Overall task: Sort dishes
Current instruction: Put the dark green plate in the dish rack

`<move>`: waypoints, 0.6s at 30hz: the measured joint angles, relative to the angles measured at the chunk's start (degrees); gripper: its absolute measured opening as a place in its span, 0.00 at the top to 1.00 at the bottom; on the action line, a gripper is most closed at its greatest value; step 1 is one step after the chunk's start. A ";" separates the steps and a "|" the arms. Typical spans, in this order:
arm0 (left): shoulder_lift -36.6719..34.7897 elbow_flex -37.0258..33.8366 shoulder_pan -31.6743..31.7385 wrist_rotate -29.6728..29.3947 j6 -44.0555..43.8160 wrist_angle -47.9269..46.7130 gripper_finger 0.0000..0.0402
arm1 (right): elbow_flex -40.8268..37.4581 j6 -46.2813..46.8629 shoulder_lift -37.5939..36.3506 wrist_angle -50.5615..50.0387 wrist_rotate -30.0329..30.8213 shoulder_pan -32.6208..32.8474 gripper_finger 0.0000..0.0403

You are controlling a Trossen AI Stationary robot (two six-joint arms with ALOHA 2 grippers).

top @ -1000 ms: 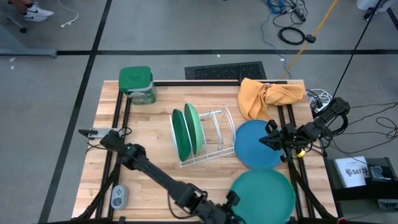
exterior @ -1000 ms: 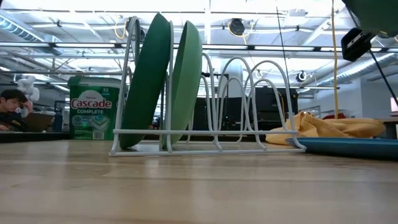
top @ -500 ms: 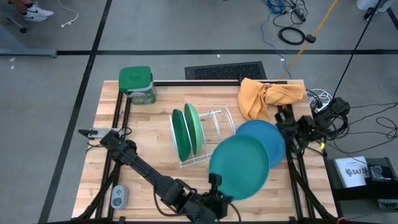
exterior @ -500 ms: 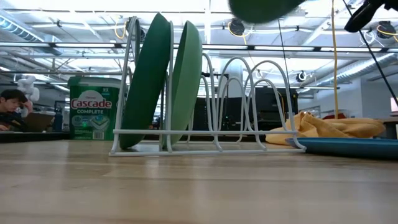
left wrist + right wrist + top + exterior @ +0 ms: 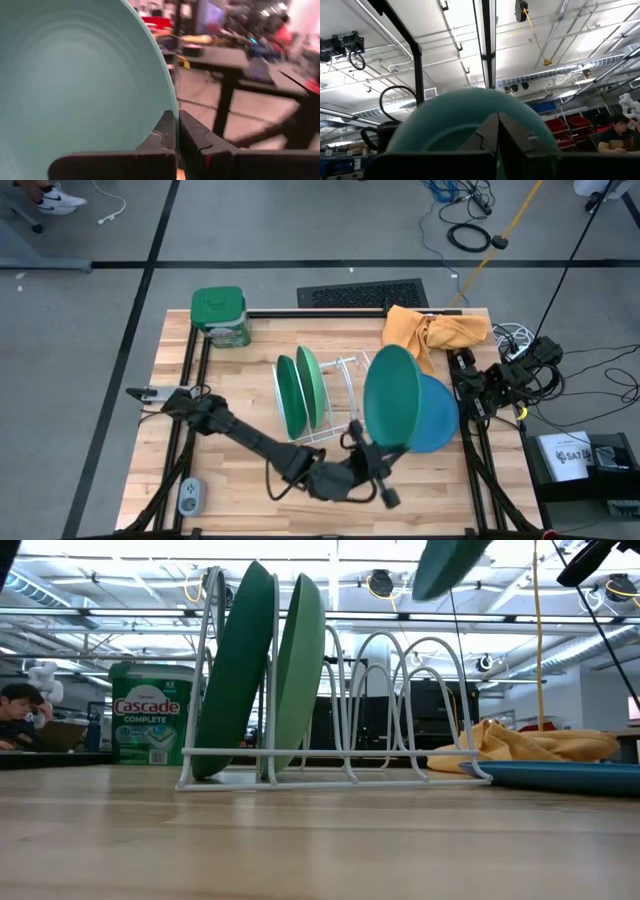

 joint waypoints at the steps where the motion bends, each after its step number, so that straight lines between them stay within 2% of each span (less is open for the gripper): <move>1: 0.03 -1.07 0.45 -0.72 0.16 2.79 1.00 | 0.00 0.40 0.00 -0.14 0.00 0.00 0.99; 5: 0.11 -2.66 1.59 -1.65 1.70 10.38 1.00 | 0.00 2.82 0.00 -1.03 -1.10 0.00 0.99; 11: -1.60 -6.44 -0.20 -8.71 7.69 16.45 1.00 | 0.00 8.37 0.00 -4.34 -5.81 0.00 0.99; 14: -4.72 -11.04 -1.24 -10.72 9.71 22.26 1.00 | -0.01 11.08 0.02 -7.40 -7.26 0.00 0.99; 18: -8.43 -21.34 -0.85 -11.47 9.72 31.27 1.00 | -0.02 14.05 0.02 -10.22 -7.41 0.00 0.99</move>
